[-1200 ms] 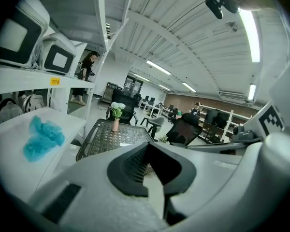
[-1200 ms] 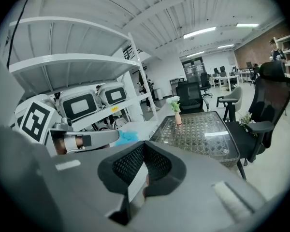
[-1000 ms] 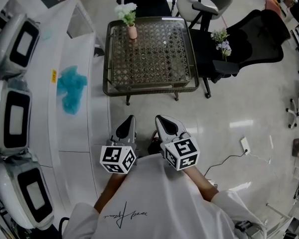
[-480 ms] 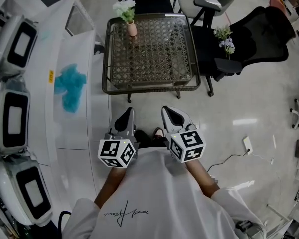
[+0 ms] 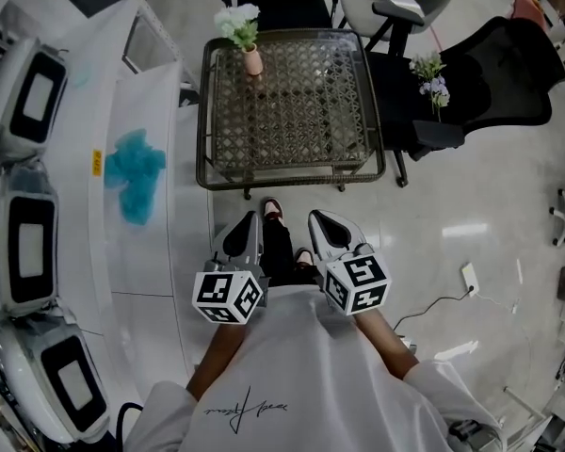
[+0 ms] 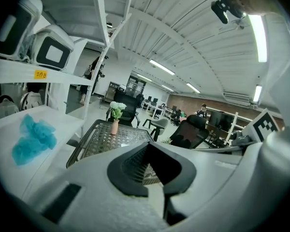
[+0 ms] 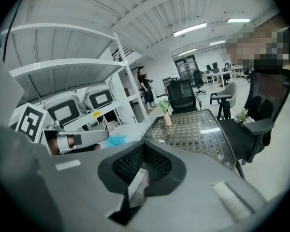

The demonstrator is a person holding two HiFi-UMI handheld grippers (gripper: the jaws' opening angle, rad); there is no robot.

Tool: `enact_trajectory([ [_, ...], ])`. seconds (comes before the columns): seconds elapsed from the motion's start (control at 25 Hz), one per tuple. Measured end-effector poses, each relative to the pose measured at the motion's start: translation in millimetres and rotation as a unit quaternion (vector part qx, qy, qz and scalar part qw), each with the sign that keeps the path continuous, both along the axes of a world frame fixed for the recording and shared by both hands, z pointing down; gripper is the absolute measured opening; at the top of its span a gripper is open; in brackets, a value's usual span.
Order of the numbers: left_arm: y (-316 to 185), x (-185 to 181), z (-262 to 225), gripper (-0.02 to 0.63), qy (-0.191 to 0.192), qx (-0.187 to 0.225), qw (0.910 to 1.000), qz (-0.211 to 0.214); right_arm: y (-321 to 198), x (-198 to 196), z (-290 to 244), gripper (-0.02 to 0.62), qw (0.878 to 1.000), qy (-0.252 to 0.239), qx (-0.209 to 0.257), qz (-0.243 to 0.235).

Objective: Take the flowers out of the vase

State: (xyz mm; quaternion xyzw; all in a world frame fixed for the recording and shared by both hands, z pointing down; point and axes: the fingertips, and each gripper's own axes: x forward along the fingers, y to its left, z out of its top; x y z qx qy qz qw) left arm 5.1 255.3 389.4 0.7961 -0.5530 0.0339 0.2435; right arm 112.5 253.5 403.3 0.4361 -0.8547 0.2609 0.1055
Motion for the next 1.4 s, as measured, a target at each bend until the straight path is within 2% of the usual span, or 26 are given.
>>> enact_trajectory([
  [0.2, -32.1, 0.1, -4.9, -0.005, 0.002, 0.007, 0.9999, 0.009, -30.1, -6.5, -4.4, 0.008, 1.000, 0.005, 0.003, 0.000],
  [0.6, -102.7, -25.5, -15.2, -0.005, 0.011, 0.011, 0.9998, 0.015, -94.4, -39.2, -16.1, 0.008, 1.000, 0.009, 0.007, -0.005],
  [0.96, -160.0, -40.4, -23.8, -0.005, 0.013, 0.015, 0.9995, 0.024, -149.0, -52.8, -19.6, 0.008, 1.000, 0.021, 0.005, 0.004],
  [1.4, -215.1, -68.0, -32.8, -0.005, 0.034, 0.032, 0.9982, 0.039, -190.3, -84.1, -30.9, 0.008, 0.999, 0.038, 0.022, 0.018],
])
